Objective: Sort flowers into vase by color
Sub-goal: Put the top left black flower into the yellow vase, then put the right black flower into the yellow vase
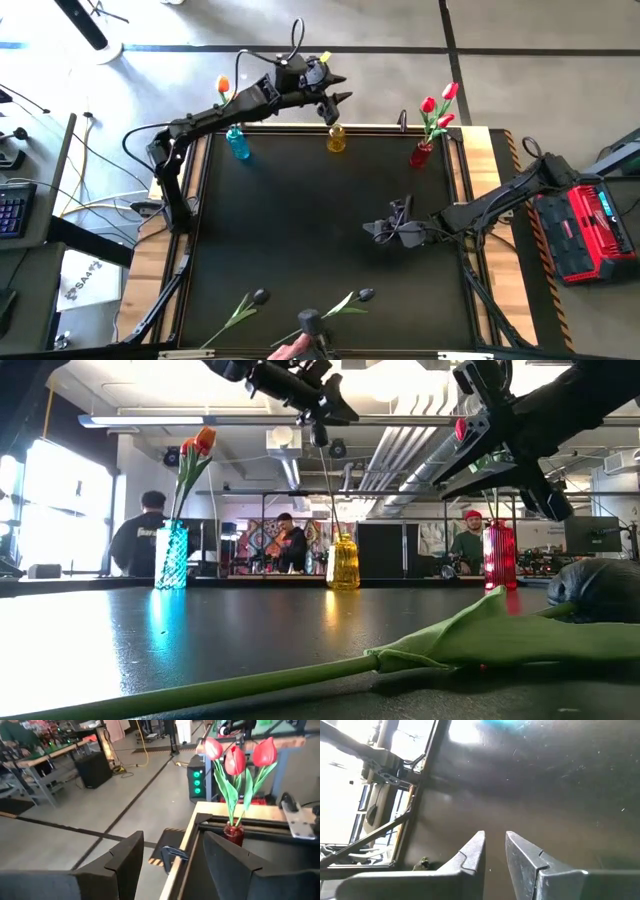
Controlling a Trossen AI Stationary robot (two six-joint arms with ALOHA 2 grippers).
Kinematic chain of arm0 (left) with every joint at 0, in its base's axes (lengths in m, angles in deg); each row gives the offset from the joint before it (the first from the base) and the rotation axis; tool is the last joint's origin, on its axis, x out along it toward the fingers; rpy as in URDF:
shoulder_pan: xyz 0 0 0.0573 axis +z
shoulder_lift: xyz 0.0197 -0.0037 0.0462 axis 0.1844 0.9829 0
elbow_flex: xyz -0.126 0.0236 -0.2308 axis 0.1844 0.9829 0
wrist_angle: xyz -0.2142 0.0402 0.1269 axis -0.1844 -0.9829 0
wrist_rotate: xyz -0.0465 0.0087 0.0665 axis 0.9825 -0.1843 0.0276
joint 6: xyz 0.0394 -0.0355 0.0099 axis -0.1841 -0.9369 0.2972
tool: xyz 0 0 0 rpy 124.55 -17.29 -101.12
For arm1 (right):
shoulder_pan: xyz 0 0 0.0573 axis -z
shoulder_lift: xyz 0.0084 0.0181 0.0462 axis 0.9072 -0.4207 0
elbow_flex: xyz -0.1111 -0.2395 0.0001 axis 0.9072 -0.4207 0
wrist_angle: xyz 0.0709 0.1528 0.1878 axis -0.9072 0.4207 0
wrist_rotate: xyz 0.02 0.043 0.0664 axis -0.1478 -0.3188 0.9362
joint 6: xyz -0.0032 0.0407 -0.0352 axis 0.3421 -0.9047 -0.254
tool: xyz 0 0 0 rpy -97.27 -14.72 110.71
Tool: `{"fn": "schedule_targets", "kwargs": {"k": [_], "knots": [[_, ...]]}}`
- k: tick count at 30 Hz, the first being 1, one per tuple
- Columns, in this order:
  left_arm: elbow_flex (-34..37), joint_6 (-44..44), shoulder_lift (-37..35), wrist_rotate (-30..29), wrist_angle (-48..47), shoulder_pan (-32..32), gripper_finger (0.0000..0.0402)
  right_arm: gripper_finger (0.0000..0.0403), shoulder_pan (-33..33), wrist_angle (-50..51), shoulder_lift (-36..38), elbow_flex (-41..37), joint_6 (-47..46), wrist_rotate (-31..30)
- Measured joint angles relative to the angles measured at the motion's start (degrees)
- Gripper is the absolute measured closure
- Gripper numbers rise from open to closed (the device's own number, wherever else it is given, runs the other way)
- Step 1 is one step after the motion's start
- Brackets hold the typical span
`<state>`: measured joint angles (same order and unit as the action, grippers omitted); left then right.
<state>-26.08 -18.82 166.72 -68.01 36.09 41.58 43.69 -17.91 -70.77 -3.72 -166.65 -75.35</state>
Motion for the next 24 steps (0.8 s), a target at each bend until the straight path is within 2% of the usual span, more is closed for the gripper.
{"fn": "schedule_targets", "kwargs": {"k": [16,20,24], "knots": [[-6.76,0.82,0.02,-0.82,-6.14,0.02,0.0206,0.0338,0.00,1.34,1.06,0.00,0.00,-0.28],[-10.18,-1.02,0.02,-0.53,-11.44,0.01,0.0206,0.0338,0.00,1.77,1.06,0.00,0.00,-0.28],[-13.61,2.59,0.07,-2.32,-18.15,-1.32,0.0208,0.0338,0.00,2.28,1.06,0.00,-0.02,-0.27]]}}
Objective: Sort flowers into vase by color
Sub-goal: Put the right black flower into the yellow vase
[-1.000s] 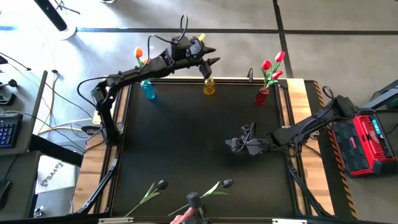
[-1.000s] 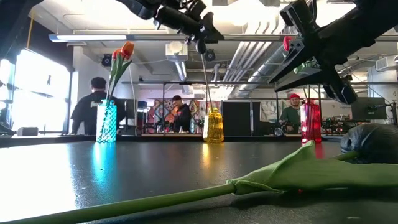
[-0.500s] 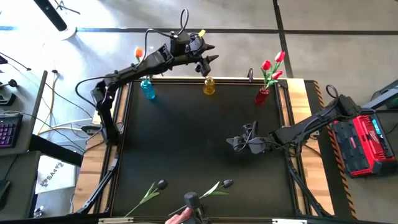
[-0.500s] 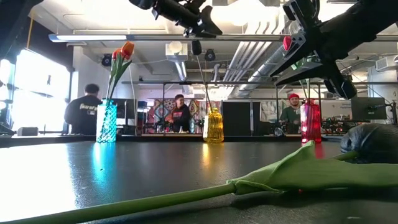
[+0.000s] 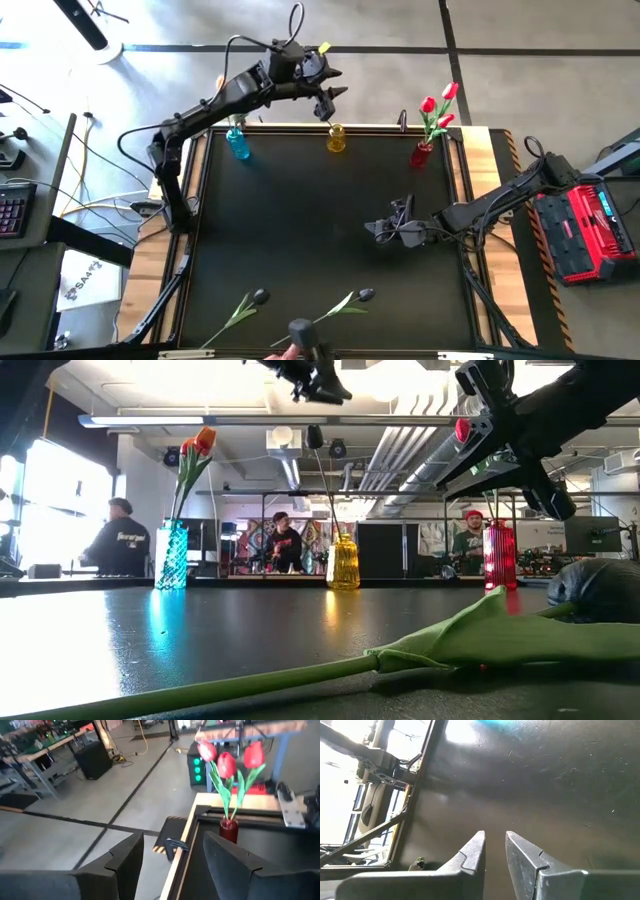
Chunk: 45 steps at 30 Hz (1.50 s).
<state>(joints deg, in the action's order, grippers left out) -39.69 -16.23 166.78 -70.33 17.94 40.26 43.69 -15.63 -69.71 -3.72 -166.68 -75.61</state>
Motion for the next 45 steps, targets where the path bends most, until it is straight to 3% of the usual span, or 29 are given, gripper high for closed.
{"fn": "schedule_targets", "kwargs": {"k": [8,18,22,27,32,40,45], "knots": [[-7.43,4.89,0.00,-5.71,-6.22,-2.18,0.0209,0.0338,0.00,-0.02,0.00,0.00,-0.02,1.01],[-13.75,0.31,-0.13,-5.82,-10.47,-4.40,0.0209,0.0338,-2.03,2.69,0.00,0.00,0.03,1.97],[-13.56,-4.71,0.04,-5.66,-19.72,-6.89,0.0209,0.0338,-3.08,7.51,0.00,0.00,-1.78,1.94],[-9.45,-7.66,-0.36,-4.24,-25.04,-11.38,0.0212,0.0338,-5.05,10.04,0.00,0.00,-2.74,1.49],[-4.68,-11.92,-1.29,-0.80,-24.59,-13.17,0.0224,0.0338,-6.92,13.28,0.00,0.00,-3.73,0.58],[3.95,-17.15,-5.06,-1.44,-22.32,-18.09,0.0239,0.0338,-10.22,13.67,0.00,0.00,-6.05,-0.88],[12.38,-23.02,-7.50,-2.02,-16.24,-21.94,0.0241,0.0338,-11.62,13.73,0.00,0.00,-6.05,-0.88]]}}
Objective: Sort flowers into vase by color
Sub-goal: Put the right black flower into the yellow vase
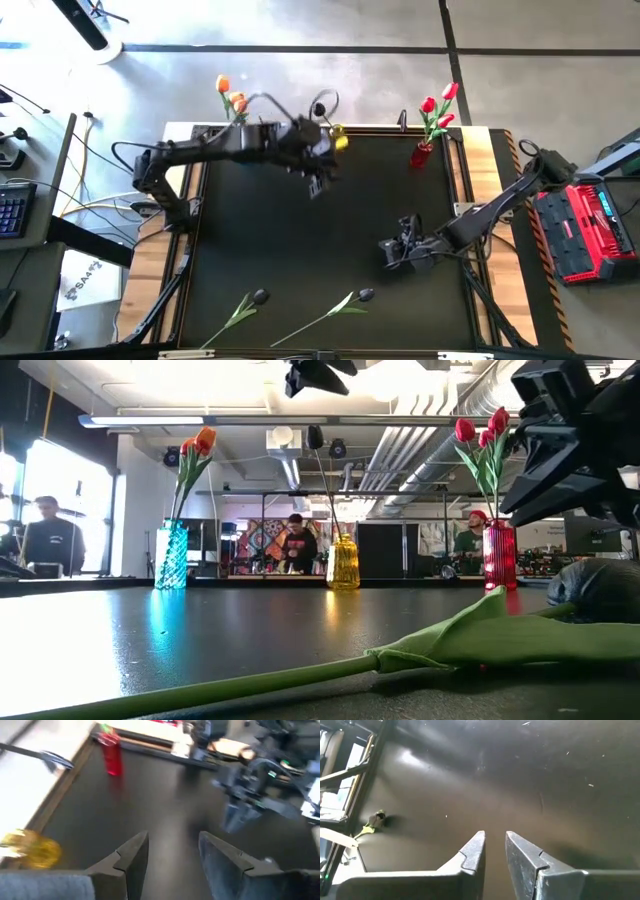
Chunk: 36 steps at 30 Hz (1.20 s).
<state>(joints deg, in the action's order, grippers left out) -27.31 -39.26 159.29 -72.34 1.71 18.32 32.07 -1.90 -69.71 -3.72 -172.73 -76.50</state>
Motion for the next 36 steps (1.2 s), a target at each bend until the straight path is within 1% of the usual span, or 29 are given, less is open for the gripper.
{"fn": "schedule_targets", "kwargs": {"k": [3,7,10,15,20,27,33,36], "knots": [[5.39,-4.20,-1.28,-0.10,4.56,-3.84,0.0241,0.0338,-1.05,0.27,0.00,0.00,0.00,0.00],[11.45,-8.97,-1.77,-3.84,8.68,-9.72,0.0241,0.0338,-2.79,0.43,0.00,0.00,0.02,0.09],[14.91,-12.64,-1.77,-7.23,10.43,-13.89,0.0241,0.0338,-3.78,1.15,0.00,0.00,0.10,1.50],[18.46,-19.63,-1.82,-11.22,11.80,-18.87,0.0241,0.0338,-5.04,1.52,0.00,0.00,0.44,2.84],[21.04,-24.43,-1.60,-13.28,13.11,-22.65,0.0241,0.0338,-5.88,1.69,0.00,0.00,0.48,2.95],[24.12,-26.86,-1.23,-14.67,14.53,-25.86,0.0241,0.0338,-7.34,1.62,0.00,0.00,-0.08,2.99],[25.67,-23.74,-1.23,-14.50,14.59,-25.88,0.0241,0.0338,-7.50,1.55,0.00,0.00,-1.96,1.35],[27.25,-24.02,-1.23,-13.42,14.48,-25.72,0.0241,0.0338,-6.79,1.69,0.00,0.00,-2.95,0.88]]}}
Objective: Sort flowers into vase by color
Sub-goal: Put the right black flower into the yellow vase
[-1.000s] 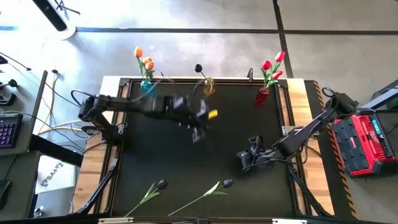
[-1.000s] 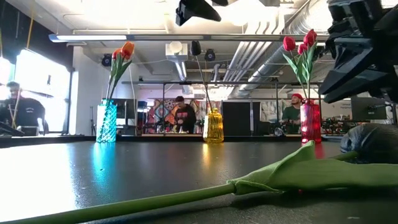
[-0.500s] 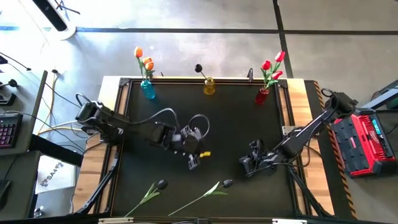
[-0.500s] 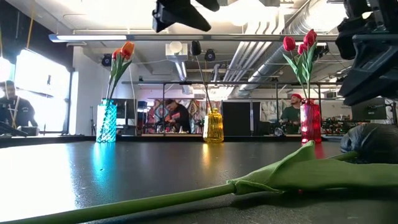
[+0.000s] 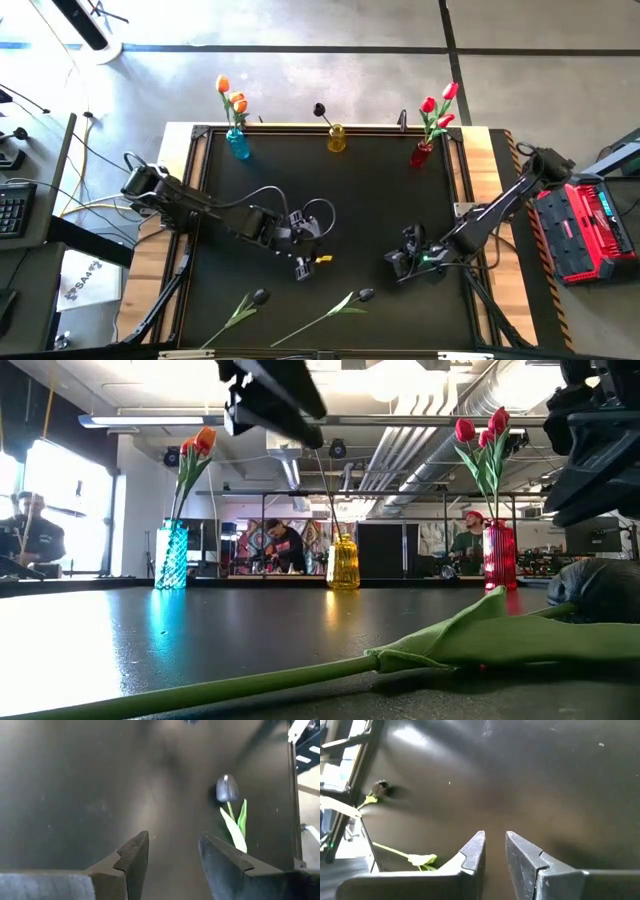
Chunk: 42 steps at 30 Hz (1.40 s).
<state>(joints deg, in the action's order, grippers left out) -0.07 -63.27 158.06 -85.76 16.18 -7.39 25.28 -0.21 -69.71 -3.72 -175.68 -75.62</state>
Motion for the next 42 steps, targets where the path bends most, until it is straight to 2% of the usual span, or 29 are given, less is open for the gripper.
{"fn": "schedule_targets", "kwargs": {"k": [4,12,25,35,42], "knots": [[2.65,-2.73,0.00,2.13,1.37,-1.69,0.0241,0.0338,1.69,-0.59,0.00,0.00,-0.04,0.50],[7.02,-7.76,0.04,2.21,4.72,-7.21,0.0241,0.0338,4.62,-4.56,0.00,0.00,1.14,3.82],[9.96,-13.53,0.09,1.82,8.40,-13.64,0.0241,0.0338,3.65,-16.38,-0.02,0.00,4.04,-2.63],[9.96,-13.52,0.09,-0.79,8.97,-12.99,0.0241,0.0338,3.46,-16.12,-0.06,0.02,4.94,-2.91],[9.96,-9.70,0.09,4.12,13.83,-9.81,0.0241,0.0338,3.42,-15.91,-0.07,0.00,4.95,-4.11]]}}
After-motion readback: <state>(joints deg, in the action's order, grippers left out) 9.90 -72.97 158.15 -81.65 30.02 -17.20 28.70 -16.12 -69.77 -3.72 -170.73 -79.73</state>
